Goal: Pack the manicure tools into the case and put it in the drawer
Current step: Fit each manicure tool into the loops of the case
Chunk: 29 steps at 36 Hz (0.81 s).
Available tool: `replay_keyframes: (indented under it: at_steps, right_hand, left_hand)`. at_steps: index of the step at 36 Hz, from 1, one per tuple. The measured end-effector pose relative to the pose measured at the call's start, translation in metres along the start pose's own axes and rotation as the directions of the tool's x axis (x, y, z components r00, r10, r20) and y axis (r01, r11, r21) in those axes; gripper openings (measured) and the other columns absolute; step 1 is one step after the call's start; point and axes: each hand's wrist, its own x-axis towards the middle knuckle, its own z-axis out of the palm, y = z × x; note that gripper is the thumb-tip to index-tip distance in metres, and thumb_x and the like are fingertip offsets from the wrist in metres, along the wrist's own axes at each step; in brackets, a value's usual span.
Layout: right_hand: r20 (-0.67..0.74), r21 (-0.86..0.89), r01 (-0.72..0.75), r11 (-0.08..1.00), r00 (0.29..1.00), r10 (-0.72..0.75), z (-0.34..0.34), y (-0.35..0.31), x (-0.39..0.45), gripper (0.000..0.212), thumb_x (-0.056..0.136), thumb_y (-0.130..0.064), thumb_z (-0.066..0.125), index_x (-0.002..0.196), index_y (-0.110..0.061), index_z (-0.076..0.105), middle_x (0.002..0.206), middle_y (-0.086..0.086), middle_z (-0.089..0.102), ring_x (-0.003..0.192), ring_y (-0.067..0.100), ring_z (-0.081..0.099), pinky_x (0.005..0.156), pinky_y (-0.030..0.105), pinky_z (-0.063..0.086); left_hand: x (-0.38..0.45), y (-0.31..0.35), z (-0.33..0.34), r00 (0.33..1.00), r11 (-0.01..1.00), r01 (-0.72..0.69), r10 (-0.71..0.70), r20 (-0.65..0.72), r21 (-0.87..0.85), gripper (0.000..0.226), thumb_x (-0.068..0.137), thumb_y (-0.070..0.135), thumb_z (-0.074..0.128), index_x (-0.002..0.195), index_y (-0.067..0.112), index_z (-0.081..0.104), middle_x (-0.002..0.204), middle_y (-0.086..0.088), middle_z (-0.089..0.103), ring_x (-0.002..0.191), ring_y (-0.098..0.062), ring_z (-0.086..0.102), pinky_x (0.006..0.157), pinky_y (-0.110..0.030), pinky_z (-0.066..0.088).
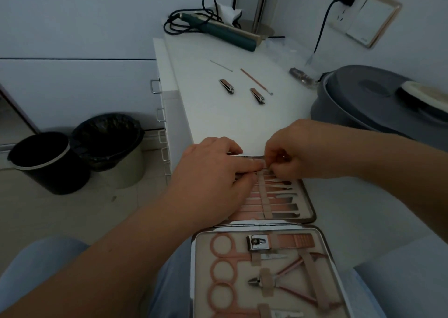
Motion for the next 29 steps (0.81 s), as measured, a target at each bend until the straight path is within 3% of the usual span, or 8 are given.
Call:
replay_keyframes:
  at_steps: [6,9,13,18,26,29]
  right_hand:
    - [-0.059,0.053,0.045,0.998,0.997,-0.041,0.002,-0.001,0.001,0.005,0.084,-0.034,0.053,0.081,-0.038,0.055,0.071,-0.018,0.054,0.067,-0.002,0.05,0.064,0.02,0.044]
    - [-0.105,0.075,0.037,0.996,0.994,-0.029,0.002,0.005,-0.003,0.014,0.083,-0.039,0.053,0.09,-0.036,0.064,0.069,-0.024,0.049,0.067,-0.004,0.048,0.068,0.021,0.044]
    - [-0.094,0.032,0.01,0.999,0.996,-0.007,0.001,0.015,-0.013,0.02,0.078,-0.046,0.051,0.089,-0.037,0.066,0.068,-0.024,0.048,0.066,-0.004,0.047,0.069,0.024,0.045]
    - [-0.13,0.006,0.015,1.0,0.991,-0.014,0.006,0.015,-0.015,0.01,0.081,-0.035,0.056,0.084,-0.033,0.065,0.064,-0.024,0.046,0.061,-0.006,0.044,0.067,0.02,0.04]
    - [-0.088,0.022,0.036,0.999,0.996,-0.034,0.006,0.007,-0.009,0.012,0.085,-0.034,0.052,0.092,-0.032,0.062,0.081,-0.018,0.053,0.077,0.002,0.051,0.076,0.027,0.047]
    - [-0.086,0.025,0.041,0.999,0.996,-0.039,0.003,0.004,-0.006,0.011,0.086,-0.034,0.053,0.091,-0.032,0.063,0.078,-0.018,0.051,0.073,0.002,0.048,0.074,0.025,0.045]
  left_hand:
    - [0.001,0.0,0.0,1.0,1.0,-0.004,0.004,-0.004,-0.006,0.029,0.088,0.04,0.046,0.115,0.047,0.055,0.119,0.002,0.055,0.11,-0.018,0.045,0.094,-0.037,0.034]
    - [0.0,0.0,0.001,1.0,1.0,0.0,0.0,-0.016,-0.02,0.029,0.088,0.04,0.046,0.114,0.046,0.056,0.118,0.003,0.055,0.111,-0.017,0.045,0.094,-0.035,0.034]
    - [-0.001,0.0,0.002,0.999,0.999,0.011,-0.012,-0.03,-0.05,0.029,0.086,0.041,0.047,0.112,0.044,0.058,0.117,0.006,0.056,0.111,-0.013,0.044,0.094,-0.032,0.031]
    - [-0.001,-0.001,0.003,0.999,0.996,0.028,-0.032,-0.04,-0.086,0.027,0.086,0.04,0.049,0.11,0.041,0.061,0.118,0.007,0.056,0.112,-0.011,0.043,0.095,-0.031,0.03]
    - [-0.001,0.0,0.003,0.997,0.994,0.032,-0.04,-0.071,-0.109,0.027,0.086,0.034,0.052,0.11,0.035,0.063,0.118,0.005,0.058,0.112,-0.012,0.045,0.097,-0.032,0.033]
    - [-0.001,0.0,0.003,0.997,0.995,0.028,-0.035,-0.075,-0.099,0.027,0.086,0.033,0.053,0.111,0.034,0.063,0.118,0.005,0.059,0.111,-0.012,0.045,0.095,-0.031,0.033]
